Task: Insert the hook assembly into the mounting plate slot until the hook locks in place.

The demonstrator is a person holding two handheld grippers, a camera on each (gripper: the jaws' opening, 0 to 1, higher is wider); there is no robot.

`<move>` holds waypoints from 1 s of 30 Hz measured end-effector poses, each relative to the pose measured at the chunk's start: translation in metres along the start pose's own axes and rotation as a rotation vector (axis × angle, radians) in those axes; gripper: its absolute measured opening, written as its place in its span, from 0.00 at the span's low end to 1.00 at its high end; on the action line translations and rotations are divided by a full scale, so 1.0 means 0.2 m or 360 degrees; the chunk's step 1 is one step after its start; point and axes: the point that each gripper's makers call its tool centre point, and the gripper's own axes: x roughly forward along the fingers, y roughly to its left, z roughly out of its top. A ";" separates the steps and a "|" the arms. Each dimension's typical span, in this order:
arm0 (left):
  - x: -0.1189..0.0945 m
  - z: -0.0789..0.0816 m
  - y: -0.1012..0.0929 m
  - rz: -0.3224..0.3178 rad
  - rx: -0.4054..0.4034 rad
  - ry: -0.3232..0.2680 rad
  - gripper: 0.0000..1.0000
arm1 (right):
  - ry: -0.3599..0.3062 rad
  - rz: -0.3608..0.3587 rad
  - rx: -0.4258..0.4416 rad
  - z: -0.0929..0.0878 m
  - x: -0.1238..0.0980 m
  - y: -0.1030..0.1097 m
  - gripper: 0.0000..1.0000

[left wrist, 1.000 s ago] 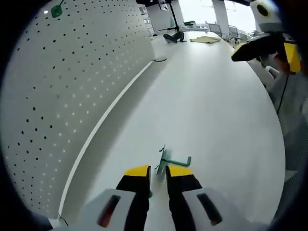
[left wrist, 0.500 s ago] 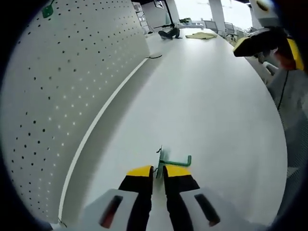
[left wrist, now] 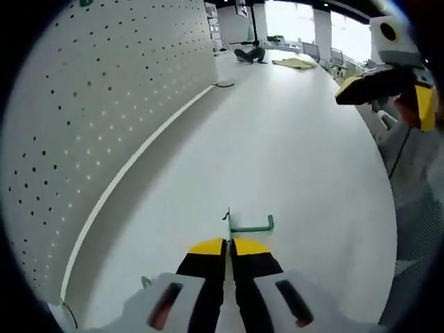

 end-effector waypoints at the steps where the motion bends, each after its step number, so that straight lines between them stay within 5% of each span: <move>1: 0.00 -0.01 -0.01 0.0006 0.0009 0.0006 0.03 | 0.0000 0.0004 0.0001 0.00 0.00 0.00 0.51; 30: -0.19 0.10 -0.14 0.0043 -0.0154 -0.0231 0.03 | -0.0054 0.0081 -0.0010 0.07 0.02 0.10 0.47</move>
